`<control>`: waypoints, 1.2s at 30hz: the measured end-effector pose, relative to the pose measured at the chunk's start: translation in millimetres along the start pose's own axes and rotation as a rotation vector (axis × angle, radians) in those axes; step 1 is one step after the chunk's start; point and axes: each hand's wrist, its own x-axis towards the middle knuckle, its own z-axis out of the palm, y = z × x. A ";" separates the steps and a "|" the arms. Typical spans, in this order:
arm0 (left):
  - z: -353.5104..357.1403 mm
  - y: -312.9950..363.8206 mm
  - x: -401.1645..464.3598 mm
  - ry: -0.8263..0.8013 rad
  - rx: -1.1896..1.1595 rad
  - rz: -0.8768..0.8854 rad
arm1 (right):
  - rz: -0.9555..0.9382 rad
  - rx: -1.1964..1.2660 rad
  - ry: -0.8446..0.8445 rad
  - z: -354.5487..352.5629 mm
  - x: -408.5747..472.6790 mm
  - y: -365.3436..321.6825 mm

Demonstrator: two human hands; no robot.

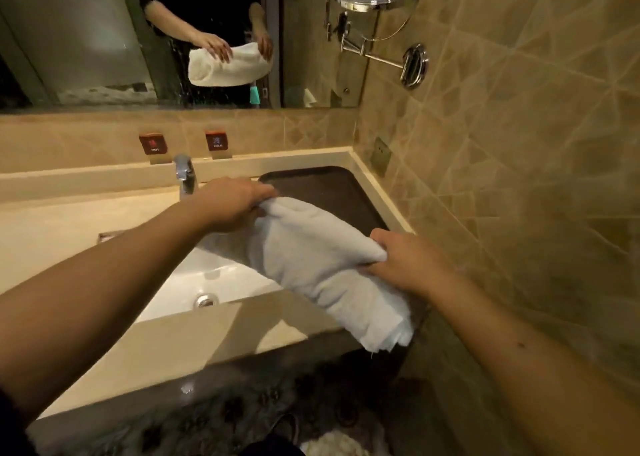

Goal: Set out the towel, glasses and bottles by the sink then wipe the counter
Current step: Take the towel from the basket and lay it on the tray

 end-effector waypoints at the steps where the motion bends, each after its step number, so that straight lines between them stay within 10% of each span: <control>1: 3.8 -8.9 24.1 -0.010 -0.008 0.020 | 0.039 0.046 0.016 2.8 14.8 3.9; 12: 60.1 -38.9 255.2 -0.088 0.194 0.383 | 0.390 0.414 0.068 38.3 121.2 50.9; 27: 139.0 -1.8 400.2 -0.041 0.217 0.377 | 0.467 0.476 0.083 50.6 208.7 140.8; 32: 174.0 2.1 416.3 -0.042 0.111 0.200 | 0.512 0.353 0.009 63.8 228.2 145.4; 36: 201.6 5.0 402.0 0.183 -0.143 -0.303 | 0.485 0.228 0.035 71.8 237.1 143.7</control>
